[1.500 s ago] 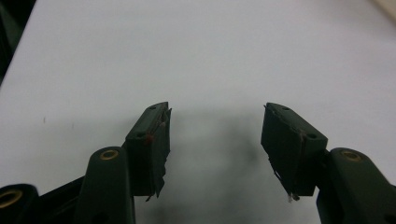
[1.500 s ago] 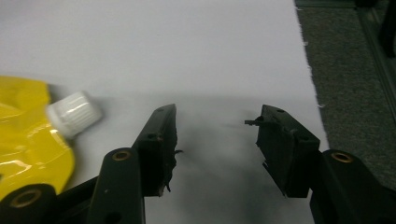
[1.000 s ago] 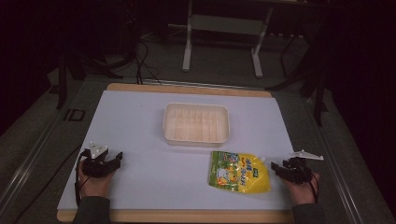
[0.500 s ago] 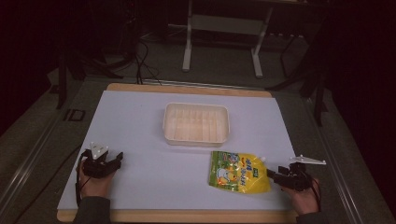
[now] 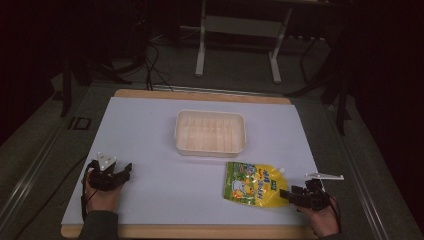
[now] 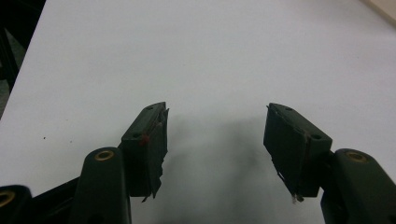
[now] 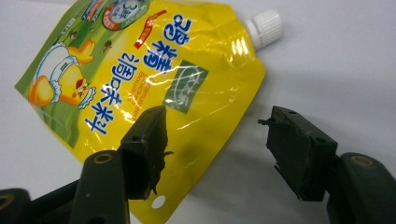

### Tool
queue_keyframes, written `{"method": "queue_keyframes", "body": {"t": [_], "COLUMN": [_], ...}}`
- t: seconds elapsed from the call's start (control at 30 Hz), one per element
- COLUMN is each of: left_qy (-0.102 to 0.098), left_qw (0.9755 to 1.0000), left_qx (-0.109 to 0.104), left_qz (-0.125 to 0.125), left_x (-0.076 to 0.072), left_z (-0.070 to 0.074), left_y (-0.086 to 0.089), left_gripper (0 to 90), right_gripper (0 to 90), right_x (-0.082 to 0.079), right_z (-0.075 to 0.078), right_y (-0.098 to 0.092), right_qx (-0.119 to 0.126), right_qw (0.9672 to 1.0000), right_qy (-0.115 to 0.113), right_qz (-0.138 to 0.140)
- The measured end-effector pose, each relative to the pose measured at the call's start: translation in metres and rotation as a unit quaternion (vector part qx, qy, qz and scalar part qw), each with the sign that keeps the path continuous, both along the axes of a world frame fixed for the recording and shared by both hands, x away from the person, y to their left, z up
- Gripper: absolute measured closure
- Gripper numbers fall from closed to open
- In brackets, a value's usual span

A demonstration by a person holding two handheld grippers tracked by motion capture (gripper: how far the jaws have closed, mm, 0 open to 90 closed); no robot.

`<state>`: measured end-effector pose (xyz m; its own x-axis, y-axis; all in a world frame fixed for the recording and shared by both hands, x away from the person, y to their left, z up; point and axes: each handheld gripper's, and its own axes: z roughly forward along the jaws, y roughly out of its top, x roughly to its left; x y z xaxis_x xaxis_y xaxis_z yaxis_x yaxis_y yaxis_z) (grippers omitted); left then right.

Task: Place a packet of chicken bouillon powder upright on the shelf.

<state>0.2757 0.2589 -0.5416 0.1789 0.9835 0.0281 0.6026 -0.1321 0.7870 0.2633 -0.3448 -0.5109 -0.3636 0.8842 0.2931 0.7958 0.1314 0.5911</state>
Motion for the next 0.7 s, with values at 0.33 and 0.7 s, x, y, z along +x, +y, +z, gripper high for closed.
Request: {"method": "queue_keyframes", "body": {"t": [0.33,0.7], "left_qy": [0.0,0.0], "left_qw": [1.0,1.0], "left_qx": [0.0,0.002], "left_qz": [0.0,-0.001], "left_x": [0.0,0.0], "left_z": [0.0,0.0], "left_y": [0.0,0.0], "left_gripper": [39.1,39.0], "right_gripper": [38.8,44.6], "right_x": [0.003,0.014], "right_z": [-0.008,-0.012], "right_y": [0.007,0.007], "right_qx": [0.025,0.091], "right_qw": [0.9991,0.9941], "right_qy": [0.027,0.051], "right_qz": [0.022,0.028]}}
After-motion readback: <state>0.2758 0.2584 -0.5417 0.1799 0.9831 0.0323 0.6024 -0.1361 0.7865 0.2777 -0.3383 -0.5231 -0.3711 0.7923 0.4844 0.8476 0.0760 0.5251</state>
